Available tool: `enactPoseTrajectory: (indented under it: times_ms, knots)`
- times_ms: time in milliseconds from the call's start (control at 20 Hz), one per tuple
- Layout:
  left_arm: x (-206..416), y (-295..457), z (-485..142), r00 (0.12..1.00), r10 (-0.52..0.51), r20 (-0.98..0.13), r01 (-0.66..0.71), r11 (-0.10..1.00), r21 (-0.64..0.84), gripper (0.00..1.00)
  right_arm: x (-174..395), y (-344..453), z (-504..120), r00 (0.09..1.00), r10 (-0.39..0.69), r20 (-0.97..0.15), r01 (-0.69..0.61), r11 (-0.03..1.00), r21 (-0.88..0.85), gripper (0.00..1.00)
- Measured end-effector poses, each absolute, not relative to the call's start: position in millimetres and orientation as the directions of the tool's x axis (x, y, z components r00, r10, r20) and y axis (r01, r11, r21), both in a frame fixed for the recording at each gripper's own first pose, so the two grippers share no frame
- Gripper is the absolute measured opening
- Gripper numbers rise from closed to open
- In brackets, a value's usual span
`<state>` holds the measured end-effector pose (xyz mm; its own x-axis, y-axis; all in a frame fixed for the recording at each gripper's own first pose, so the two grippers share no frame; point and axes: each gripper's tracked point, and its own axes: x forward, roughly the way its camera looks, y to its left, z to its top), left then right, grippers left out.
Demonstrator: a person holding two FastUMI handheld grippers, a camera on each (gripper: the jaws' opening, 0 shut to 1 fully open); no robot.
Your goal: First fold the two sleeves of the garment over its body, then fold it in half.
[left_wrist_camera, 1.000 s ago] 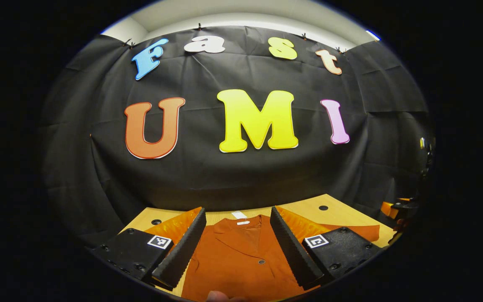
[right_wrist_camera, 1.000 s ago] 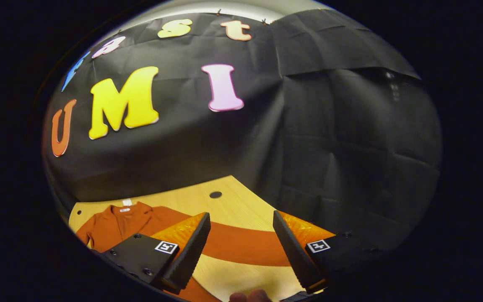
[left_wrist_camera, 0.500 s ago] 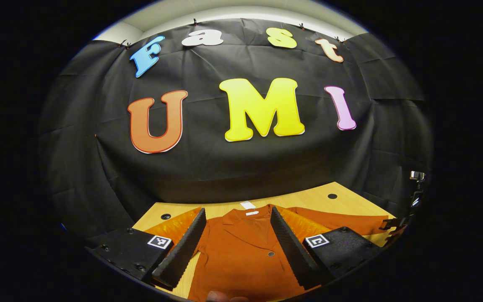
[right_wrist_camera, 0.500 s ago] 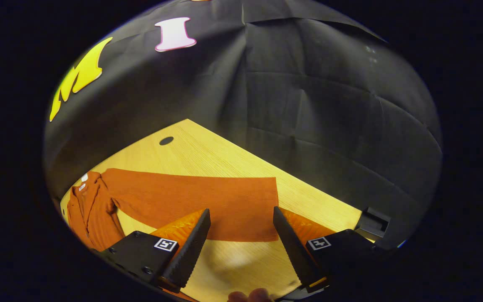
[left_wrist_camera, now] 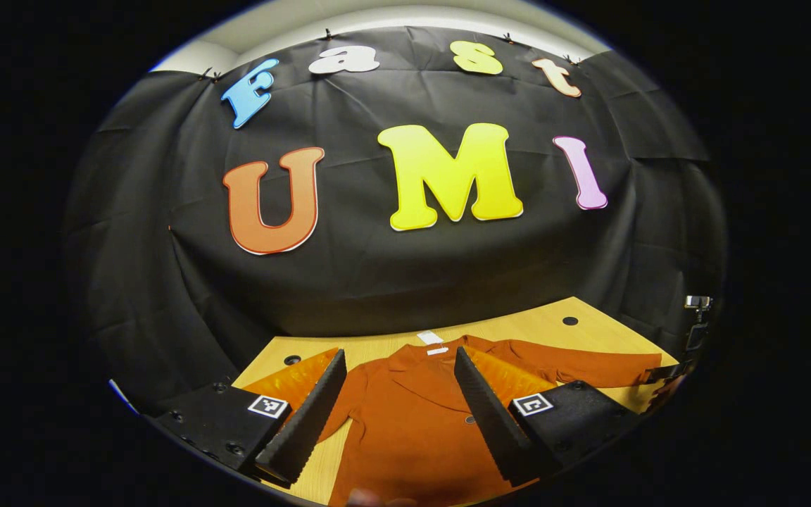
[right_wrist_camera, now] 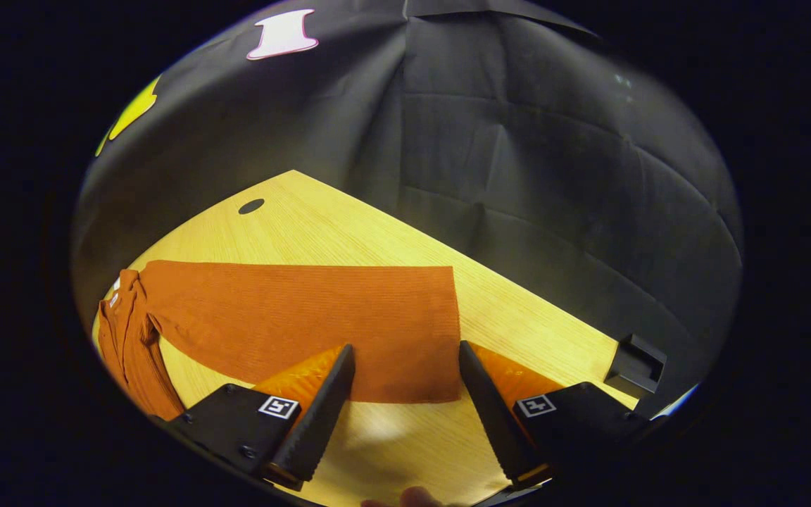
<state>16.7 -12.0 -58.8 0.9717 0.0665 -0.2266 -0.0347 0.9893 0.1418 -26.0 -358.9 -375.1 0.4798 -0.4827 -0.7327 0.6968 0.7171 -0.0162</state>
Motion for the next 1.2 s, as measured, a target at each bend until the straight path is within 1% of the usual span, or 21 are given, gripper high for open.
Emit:
enactPoseTrajectory:
  times_ms: [100, 150, 200, 250, 350, 400, 500, 550, 600, 900, 950, 1100, 1150, 1200]
  knots:
    - [15, -8, -60, 0.971, 0.072, -0.230, -0.042, 0.990, 0.134, 0.99, -25, -363, -377, 0.481, -0.483, -0.732, 0.694, 0.720, -0.019, 0.76]
    - [16, -6, -60, 0.970, 0.074, -0.230, -0.044, 0.990, 0.132, 0.99, -27, -365, -377, 0.481, -0.475, -0.737, 0.698, 0.716, -0.007, 0.74]
    - [15, -4, -61, 0.970, 0.078, -0.230, -0.049, 0.990, 0.130, 0.99, -27, -365, -377, 0.477, -0.472, -0.741, 0.705, 0.709, 0.002, 0.58]
    - [15, -1, -62, 0.969, 0.083, -0.232, -0.055, 0.990, 0.127, 1.00, -27, -367, -377, 0.467, -0.480, -0.743, 0.710, 0.704, -0.008, 0.59]
    - [15, 4, -63, 0.967, 0.093, -0.236, -0.065, 0.990, 0.122, 1.00, -24, -367, -374, 0.469, -0.473, -0.746, 0.727, 0.687, 0.021, 0.38]
    - [15, 7, -63, 0.967, 0.099, -0.235, -0.072, 0.990, 0.120, 1.00, -18, -370, -375, 0.493, -0.461, -0.738, 0.722, 0.690, 0.052, 0.34]
    - [12, 12, -63, 0.966, 0.111, -0.234, -0.084, 0.989, 0.121, 1.00, -18, -369, -373, 0.496, -0.446, -0.745, 0.729, 0.679, 0.079, 0.08]
    - [11, 15, -63, 0.966, 0.114, -0.233, -0.088, 0.989, 0.122, 1.00, -19, -369, -373, 0.498, -0.439, -0.748, 0.731, 0.677, 0.090, 0.08]
    - [11, 18, -62, 0.965, 0.119, -0.233, -0.092, 0.988, 0.124, 1.00, -17, -370, -370, 0.492, -0.435, -0.754, 0.736, 0.671, 0.093, 0.00]
    - [4, 43, -66, 0.957, 0.168, -0.238, -0.145, 0.983, 0.113, 1.00, -2, -373, -332, 0.539, -0.462, -0.704, 0.704, 0.706, 0.075, 0.02]
    - [4, 46, -66, 0.957, 0.172, -0.234, -0.150, 0.983, 0.109, 1.00, 4, -375, -321, 0.554, -0.469, -0.688, 0.695, 0.715, 0.071, 0.00]
    - [2, 58, -64, 0.958, 0.184, -0.220, -0.167, 0.981, 0.095, 0.99, 33, -372, -275, 0.626, -0.482, -0.613, 0.645, 0.761, 0.060, 0.01]
    - [2, 62, -63, 0.958, 0.189, -0.216, -0.174, 0.981, 0.087, 1.00, 47, -367, -256, 0.654, -0.479, -0.586, 0.620, 0.782, 0.053, 0.00]
    - [0, 68, -65, 0.957, 0.196, -0.215, -0.183, 0.980, 0.079, 1.00, 61, -360, -239, 0.684, -0.474, -0.555, 0.592, 0.805, 0.043, 0.01]
